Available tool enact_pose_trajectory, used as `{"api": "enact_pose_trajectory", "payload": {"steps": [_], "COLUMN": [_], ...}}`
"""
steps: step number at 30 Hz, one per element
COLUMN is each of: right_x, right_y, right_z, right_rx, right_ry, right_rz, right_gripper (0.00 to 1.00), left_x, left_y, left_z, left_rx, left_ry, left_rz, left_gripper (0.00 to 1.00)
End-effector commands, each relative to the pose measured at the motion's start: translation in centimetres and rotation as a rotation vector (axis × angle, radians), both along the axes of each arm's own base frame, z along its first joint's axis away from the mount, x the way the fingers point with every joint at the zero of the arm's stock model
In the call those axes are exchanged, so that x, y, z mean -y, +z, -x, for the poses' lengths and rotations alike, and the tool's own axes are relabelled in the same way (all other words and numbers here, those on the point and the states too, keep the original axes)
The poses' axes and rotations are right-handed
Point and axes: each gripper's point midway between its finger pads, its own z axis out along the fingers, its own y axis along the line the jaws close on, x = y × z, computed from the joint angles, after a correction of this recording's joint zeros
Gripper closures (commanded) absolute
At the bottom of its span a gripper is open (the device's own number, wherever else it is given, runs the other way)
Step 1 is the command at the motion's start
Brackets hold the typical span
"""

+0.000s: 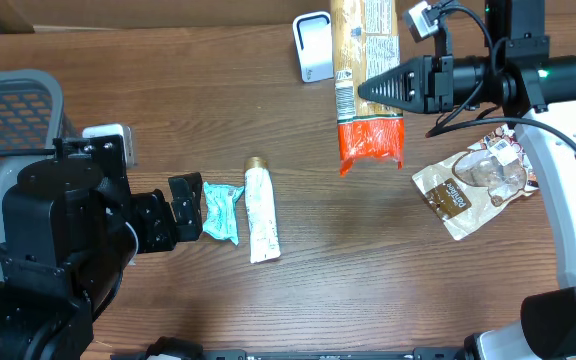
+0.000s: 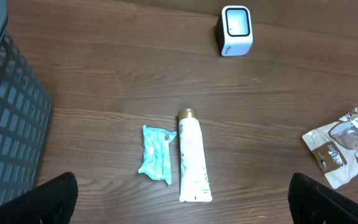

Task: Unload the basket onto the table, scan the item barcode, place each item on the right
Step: 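Lift the spaghetti pack up toward the white scanner, then hold the spaghetti pack's end against the white scanner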

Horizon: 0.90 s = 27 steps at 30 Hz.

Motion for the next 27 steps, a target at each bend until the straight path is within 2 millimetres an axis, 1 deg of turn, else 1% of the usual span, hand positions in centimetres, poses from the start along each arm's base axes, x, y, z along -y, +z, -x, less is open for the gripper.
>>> {"api": "enact_pose_trajectory", "payload": {"steps": [1, 4, 6, 8, 9, 11, 14, 16, 18, 20, 21, 23, 25, 27], "right_x": [-0.4, -1.4, -1.8, -1.8, -1.6, -0.8, -0.4, -1.3, -2.6, -3.2, -3.4, -3.3, -3.1, -3.3], "right_y": [2.6, 0.2, -1.8, -3.8, -4.5, -5.7, -6.2, -7.1, -8.7, -10.4, -10.9, -11.6, -11.7, -11.9], "right_z": [1.3, -1.4, -3.7, -6.3, -7.6, -10.5, -13.2, -14.2, -15.0, -16.1, -16.8, -18.7, -20.6, -22.3], "right_rx": [0.132, 0.129, 0.167, 0.227, 0.267, 0.405, 0.610, 0.769, 0.960, 1.106, 1.151, 1.211, 1.259, 1.319], "right_ry": [0.034, -0.116, -0.246, -0.409, -0.490, -0.668, -0.804, -0.749, -0.606, -0.496, -0.475, -0.501, -0.555, -0.586], "right_rz": [-0.031, 0.130, 0.270, 0.435, 0.515, 0.706, 0.908, 1.002, 1.090, 1.163, 1.186, 1.226, 1.250, 1.249], "right_gripper": [0.96, 0.96, 0.96, 0.96, 0.96, 0.96, 0.96, 0.96, 0.96, 0.96, 0.96, 0.96, 0.96, 0.96], "left_x": [-0.3, -0.3, -0.3, -0.3, -0.3, -0.3, -0.3, -0.3, -0.3, -0.3, -0.3, -0.3, -0.3, -0.3], "left_y": [0.4, 0.4, 0.4, 0.4, 0.4, 0.4, 0.4, 0.4, 0.4, 0.4, 0.4, 0.4, 0.4, 0.4], "left_z": [-0.1, -0.1, -0.1, -0.1, -0.1, -0.1, 0.0, 0.0, -0.1, -0.1, -0.1, 0.0, 0.0, -0.1], "left_rx": [0.012, 0.012, 0.012, 0.012, 0.012, 0.012, 0.011, 0.011, 0.012, 0.012, 0.012, 0.011, 0.011, 0.012], "left_ry": [0.023, 0.024, 0.024, 0.024, 0.024, 0.023, 0.023, 0.023, 0.023, 0.024, 0.024, 0.023, 0.023, 0.023], "left_rz": [0.004, 0.005, 0.005, 0.005, 0.005, 0.004, 0.004, 0.004, 0.004, 0.005, 0.004, 0.004, 0.004, 0.004], "left_gripper": [0.01, 0.00, 0.00, 0.00, 0.00, 0.00, 0.01, 0.00, 0.00, 0.00, 0.01, 0.00, 0.00, 0.01]}}
